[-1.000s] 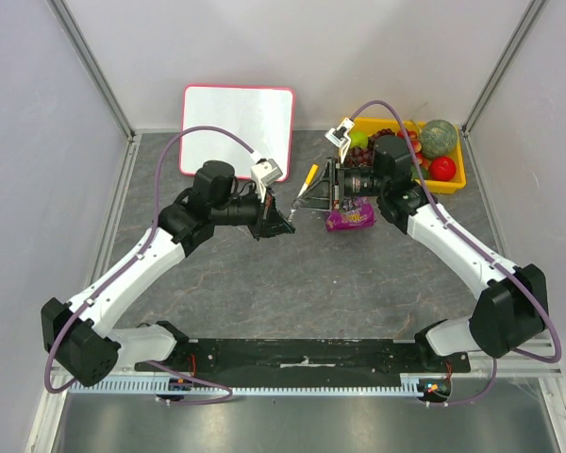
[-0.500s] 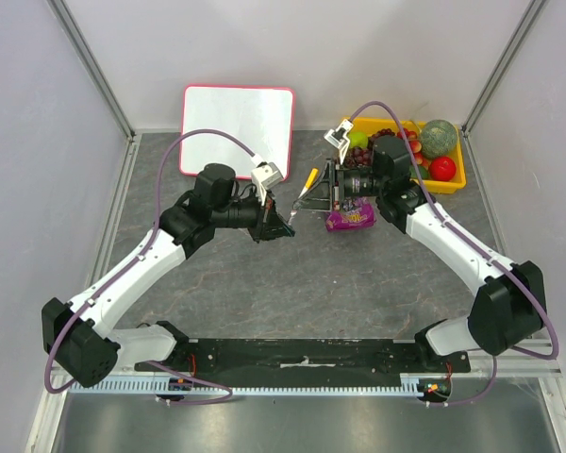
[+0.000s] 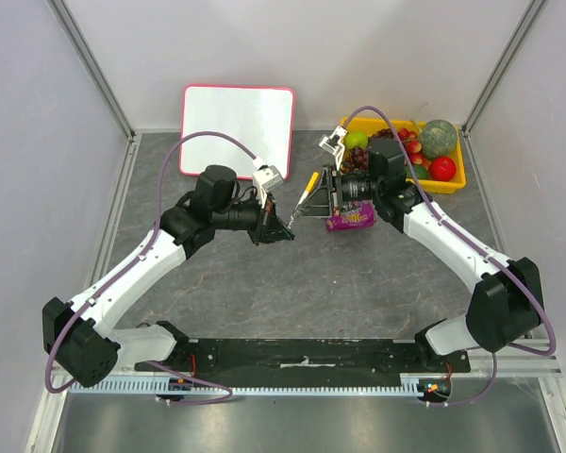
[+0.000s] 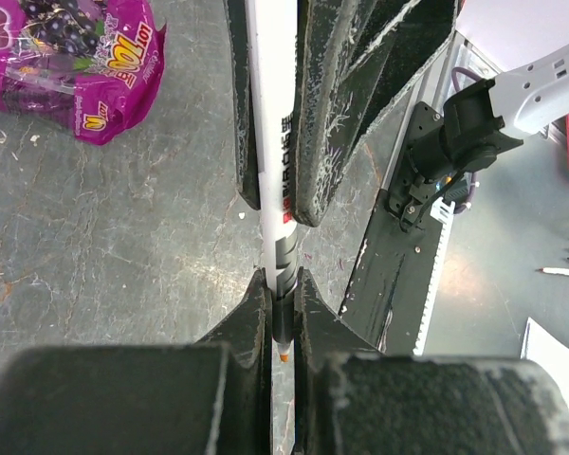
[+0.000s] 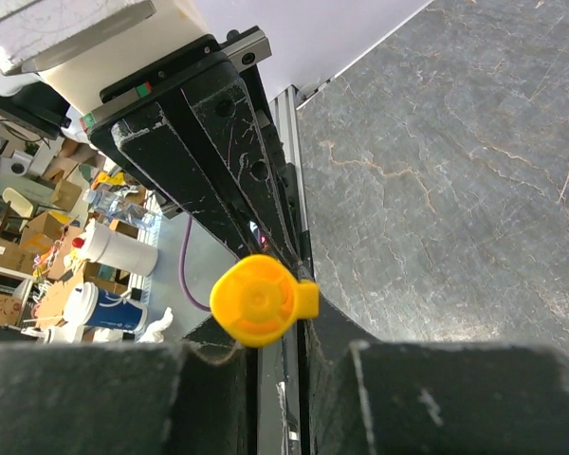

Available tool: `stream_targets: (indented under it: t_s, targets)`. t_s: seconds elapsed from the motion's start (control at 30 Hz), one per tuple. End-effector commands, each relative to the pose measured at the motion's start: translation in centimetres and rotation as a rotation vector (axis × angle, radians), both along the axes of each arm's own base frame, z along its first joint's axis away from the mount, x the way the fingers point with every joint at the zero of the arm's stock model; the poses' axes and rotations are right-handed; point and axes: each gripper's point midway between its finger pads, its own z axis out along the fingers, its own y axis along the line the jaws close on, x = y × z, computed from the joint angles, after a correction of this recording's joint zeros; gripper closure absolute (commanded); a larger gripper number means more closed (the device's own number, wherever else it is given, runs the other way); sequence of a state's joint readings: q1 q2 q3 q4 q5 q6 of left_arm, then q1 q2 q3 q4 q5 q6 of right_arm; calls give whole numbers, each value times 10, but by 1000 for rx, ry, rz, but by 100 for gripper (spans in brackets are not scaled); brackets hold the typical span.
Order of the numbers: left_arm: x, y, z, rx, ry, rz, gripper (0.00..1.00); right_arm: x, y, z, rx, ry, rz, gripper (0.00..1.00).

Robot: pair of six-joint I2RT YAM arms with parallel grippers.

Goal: Write a sentence on the whiteboard
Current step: Pick up the whiteboard marker at the center of the board.

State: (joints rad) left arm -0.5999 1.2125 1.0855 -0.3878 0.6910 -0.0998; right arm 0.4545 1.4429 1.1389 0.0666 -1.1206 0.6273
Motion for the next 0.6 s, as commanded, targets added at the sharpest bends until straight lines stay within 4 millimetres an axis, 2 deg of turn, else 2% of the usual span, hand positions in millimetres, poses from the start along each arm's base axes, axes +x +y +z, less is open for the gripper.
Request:
stream_targets:
  t_s: [0.0,0.03,0.3,0.33,0.4,0.47,0.5,0.57]
  targets:
    - [-2,-1,7,-18,-73,-52,98,-2,0,3,-9,4,18,95]
    - [-3,-1,7,-19,-73,-55,98,-1,0,4,-10,0,12,100]
    - [-4,1,2,-8,-64,-49,98,3,0,5,-12,-18,-9,100]
    - [-3,1,0,-4,-62,-43,95,3,1,5,-13,-20,-14,100]
    - [-1,2,0,2,-62,-28,78,5,0,7,-12,-30,-27,100]
    - [1,2,-1,6,-57,-16,49,9,0,9,-15,-38,-55,100]
    - [2,2,-2,7,-56,-8,42,13,0,9,-19,-42,-78,100]
    - [4,3,-1,4,-54,12,35,24,-4,9,-30,-45,-149,100]
